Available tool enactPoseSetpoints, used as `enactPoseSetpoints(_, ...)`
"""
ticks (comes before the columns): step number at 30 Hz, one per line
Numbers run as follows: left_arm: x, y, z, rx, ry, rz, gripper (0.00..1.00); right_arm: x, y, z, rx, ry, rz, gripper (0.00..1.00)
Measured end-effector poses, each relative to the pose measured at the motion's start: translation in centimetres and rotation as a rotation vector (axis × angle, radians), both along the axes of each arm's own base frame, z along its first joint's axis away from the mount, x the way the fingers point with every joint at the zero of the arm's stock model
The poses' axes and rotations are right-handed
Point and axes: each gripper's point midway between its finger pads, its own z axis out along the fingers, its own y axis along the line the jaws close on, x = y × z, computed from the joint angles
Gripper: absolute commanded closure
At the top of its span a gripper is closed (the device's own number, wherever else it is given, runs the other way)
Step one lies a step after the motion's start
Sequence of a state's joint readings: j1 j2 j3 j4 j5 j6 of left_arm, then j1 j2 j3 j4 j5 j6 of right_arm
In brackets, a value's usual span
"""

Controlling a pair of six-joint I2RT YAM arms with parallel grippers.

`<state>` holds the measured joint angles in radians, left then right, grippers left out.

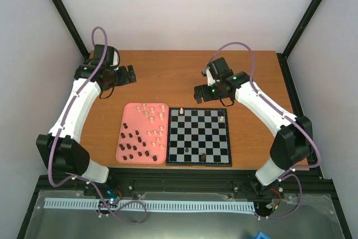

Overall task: Set up the chess pieces on the board
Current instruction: Pick up the chess piece from the storage box.

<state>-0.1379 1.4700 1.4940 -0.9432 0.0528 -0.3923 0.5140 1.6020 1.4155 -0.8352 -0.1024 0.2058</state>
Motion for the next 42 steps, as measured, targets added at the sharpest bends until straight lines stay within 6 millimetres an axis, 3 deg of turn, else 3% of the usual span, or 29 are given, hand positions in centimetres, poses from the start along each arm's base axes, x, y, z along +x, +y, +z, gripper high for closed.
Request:
enactPoseSetpoints(26, 0.0, -0.2, -0.2, 0.001, 0.004, -0.012, 0.01, 1.2, -0.4, 0.4, -0.018, -0.052, -0.014, 0.00)
enactPoseSetpoints(33, -1.1, -2.3, -2.9, 0.036, 0.087, -0.087, 0.16, 1.8, -2.1, -1.0, -0.037, 0.000, -0.068, 0.00)
enactPoseSetpoints(38, -1.6, -5.0, -5.8, 0.069, 0.171, -0.175, 0.39, 2.7, -3.9, -2.6, -0.048, 0.048, -0.122, 0.02)
enactPoseSetpoints(42, -1.8, -6.4, -7.6, 0.095, 0.216, -0.222, 0.43, 3.1, -4.2, -3.1, -0.043, 0.067, -0.133, 0.04)
